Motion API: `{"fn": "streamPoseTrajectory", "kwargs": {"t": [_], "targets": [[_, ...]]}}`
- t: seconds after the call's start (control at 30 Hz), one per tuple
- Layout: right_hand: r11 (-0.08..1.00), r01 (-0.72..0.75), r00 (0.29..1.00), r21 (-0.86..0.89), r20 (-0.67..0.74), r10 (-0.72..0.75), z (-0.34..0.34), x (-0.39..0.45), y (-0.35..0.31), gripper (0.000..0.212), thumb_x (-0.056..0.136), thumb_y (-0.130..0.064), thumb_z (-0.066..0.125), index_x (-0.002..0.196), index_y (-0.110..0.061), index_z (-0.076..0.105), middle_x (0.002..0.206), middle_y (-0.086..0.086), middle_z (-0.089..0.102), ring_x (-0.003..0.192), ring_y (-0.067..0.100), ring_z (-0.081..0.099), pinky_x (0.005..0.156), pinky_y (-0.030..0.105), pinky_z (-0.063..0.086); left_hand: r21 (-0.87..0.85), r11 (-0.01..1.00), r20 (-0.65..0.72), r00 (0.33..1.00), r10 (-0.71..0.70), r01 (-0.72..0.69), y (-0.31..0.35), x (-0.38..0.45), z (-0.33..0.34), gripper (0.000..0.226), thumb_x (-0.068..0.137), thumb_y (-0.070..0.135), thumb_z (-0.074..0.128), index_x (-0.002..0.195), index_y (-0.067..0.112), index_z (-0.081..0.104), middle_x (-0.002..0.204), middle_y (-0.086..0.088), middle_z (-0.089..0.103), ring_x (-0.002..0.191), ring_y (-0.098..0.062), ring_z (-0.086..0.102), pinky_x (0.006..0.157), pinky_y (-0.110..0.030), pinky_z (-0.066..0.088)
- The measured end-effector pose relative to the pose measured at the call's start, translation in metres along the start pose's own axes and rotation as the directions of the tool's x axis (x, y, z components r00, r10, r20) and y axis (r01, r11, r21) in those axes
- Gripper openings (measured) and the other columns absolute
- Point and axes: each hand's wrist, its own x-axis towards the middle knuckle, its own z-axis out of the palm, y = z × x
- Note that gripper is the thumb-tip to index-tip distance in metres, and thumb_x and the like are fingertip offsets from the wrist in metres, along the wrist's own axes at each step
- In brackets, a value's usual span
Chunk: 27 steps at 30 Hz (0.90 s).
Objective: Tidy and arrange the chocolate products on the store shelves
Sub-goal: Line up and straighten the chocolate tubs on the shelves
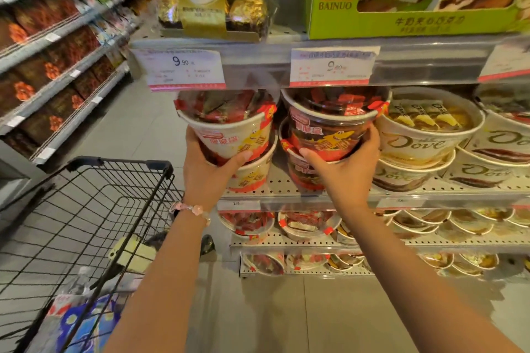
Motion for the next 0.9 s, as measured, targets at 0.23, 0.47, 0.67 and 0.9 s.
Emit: {"fn": "streamPoseTrajectory", "kwargs": {"t": [0.23, 0.47, 0.67, 0.9], "targets": [[0.993, 0.114, 0.992, 0.000, -0.054, -0.114, 0.006, -0.001, 0.014, 0.111, 0.047, -0.067, 0.077, 0.135, -0.012, 0.038, 0.130, -0.001, 0.050, 0.122, 0.016, 0.047, 0.102, 0.046, 0.041, -0.002, 0.991, -0.081, 0.988, 0.131, -0.132, -0.014, -0.001, 0.001, 0.090, 0.062, 0.029, 0.083, 0.135, 0.024, 0.032, 0.108, 0.028, 0.051, 0.092, 0.023, 0.050, 0.070, 0.001, 0.044], [0.970, 0.244, 0.962, -0.001, -0.129, -0.242, 0.020, -0.003, 0.031, 0.111, 0.062, -0.069, 0.068, 0.147, -0.015, 0.022, 0.146, 0.004, 0.035, 0.136, 0.019, 0.029, 0.111, 0.046, 0.030, 0.044, 0.973, -0.140, 0.963, 0.232, -0.228, -0.019, 0.005, 0.016, 0.081, 0.062, 0.050, 0.079, 0.129, 0.037, 0.035, 0.120, 0.019, 0.053, 0.105, 0.000, 0.052, 0.083, -0.020, 0.047], [0.933, 0.350, 0.912, 0.085, -0.260, -0.318, 0.030, -0.004, 0.042, 0.102, 0.071, -0.061, 0.068, 0.146, -0.012, 0.019, 0.145, 0.006, 0.030, 0.135, 0.020, 0.030, 0.111, 0.042, 0.031, 0.047, 0.950, -0.263, 0.914, 0.309, -0.307, -0.032, 0.010, 0.030, 0.091, 0.057, 0.059, 0.078, 0.129, 0.020, 0.037, 0.124, 0.008, 0.054, 0.108, -0.008, 0.054, 0.090, -0.027, 0.046], [0.907, 0.413, 0.875, 0.083, -0.315, -0.369, 0.040, 0.000, 0.049, 0.089, 0.075, -0.060, 0.064, 0.143, -0.018, 0.025, 0.143, 0.002, 0.034, 0.132, 0.019, 0.034, 0.109, 0.043, 0.031, 0.190, 0.918, -0.275, 0.879, 0.389, -0.347, -0.037, 0.017, 0.036, 0.093, 0.069, 0.065, 0.066, 0.135, 0.011, 0.029, 0.134, -0.004, 0.050, 0.119, -0.024, 0.051, 0.095, -0.035, 0.044]]}}
